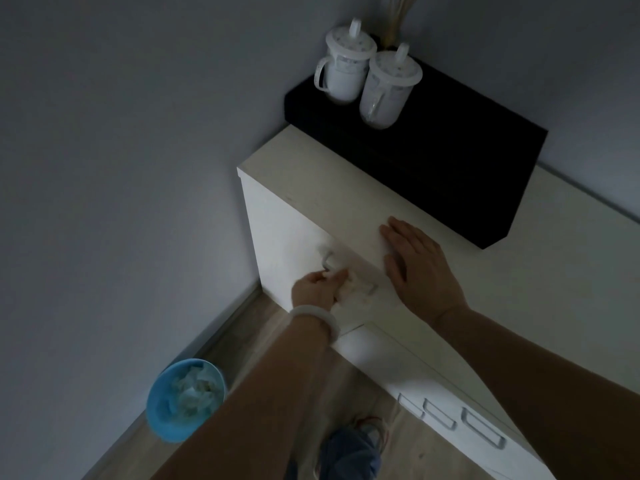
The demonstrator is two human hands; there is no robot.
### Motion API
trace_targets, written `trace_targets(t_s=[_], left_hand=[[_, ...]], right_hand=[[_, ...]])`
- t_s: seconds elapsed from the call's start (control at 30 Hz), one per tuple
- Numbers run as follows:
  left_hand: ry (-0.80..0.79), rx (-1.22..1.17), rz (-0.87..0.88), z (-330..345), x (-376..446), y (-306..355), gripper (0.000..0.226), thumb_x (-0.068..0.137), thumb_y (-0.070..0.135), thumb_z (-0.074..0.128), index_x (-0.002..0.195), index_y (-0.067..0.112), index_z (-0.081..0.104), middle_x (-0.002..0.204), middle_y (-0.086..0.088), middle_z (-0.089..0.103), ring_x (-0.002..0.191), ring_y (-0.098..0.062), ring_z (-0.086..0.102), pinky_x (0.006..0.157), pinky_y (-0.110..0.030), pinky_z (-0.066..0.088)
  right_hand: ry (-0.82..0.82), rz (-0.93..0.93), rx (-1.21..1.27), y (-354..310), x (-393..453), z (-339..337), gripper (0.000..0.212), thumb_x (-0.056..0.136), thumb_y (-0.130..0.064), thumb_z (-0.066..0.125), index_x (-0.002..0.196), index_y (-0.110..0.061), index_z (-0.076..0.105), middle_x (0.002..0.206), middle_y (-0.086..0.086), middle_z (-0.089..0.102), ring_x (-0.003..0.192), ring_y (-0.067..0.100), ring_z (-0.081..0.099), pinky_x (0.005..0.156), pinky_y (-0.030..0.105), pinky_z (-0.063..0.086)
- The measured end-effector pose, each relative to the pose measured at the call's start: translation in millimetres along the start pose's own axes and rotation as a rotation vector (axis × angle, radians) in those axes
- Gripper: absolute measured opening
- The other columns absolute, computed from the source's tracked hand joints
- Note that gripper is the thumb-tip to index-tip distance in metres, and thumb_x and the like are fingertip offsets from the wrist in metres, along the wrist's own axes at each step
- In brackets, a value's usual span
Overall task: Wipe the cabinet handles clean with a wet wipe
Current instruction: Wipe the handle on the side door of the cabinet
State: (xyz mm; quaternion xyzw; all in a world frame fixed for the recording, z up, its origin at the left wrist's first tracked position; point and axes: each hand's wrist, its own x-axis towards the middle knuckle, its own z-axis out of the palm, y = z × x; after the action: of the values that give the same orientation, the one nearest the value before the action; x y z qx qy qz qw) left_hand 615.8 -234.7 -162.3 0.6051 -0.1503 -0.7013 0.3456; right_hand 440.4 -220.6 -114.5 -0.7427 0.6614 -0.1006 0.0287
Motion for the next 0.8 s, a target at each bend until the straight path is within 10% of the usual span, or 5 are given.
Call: trace_targets(t_s=[0.53, 0.8], left_hand=[[0.015, 0.087, 0.026, 9, -12, -7, 0.019, 0.072, 0.019, 0.083, 0.08, 0.007, 0.071, 0.074, -0.008, 0.071, 0.069, -0.024, 0.065, 0.076, -0.034, 0.056], [0.022, -0.03, 0.063, -16, 13, 20, 0.02, 0.067, 0.01, 0.086, 0.082, 0.009, 0.072, 0.09, -0.013, 0.074, 0.089, -0.029, 0.071, 0.091, -0.041, 0.055]], right_hand=[[-0.018, 0.013, -0.011, 1, 1, 1, 0.052, 0.098, -0.037, 0.032, 0.147, -0.021, 0.034, 0.154, -0.002, 0.03, 0.142, 0.014, 0.026, 0.117, 0.032, 0.018], [-0.027, 0.017, -0.007, 1, 1, 1, 0.052, 0.098, -0.038, 0.031, 0.147, -0.022, 0.034, 0.155, -0.004, 0.029, 0.142, 0.014, 0.025, 0.117, 0.035, 0.02]])
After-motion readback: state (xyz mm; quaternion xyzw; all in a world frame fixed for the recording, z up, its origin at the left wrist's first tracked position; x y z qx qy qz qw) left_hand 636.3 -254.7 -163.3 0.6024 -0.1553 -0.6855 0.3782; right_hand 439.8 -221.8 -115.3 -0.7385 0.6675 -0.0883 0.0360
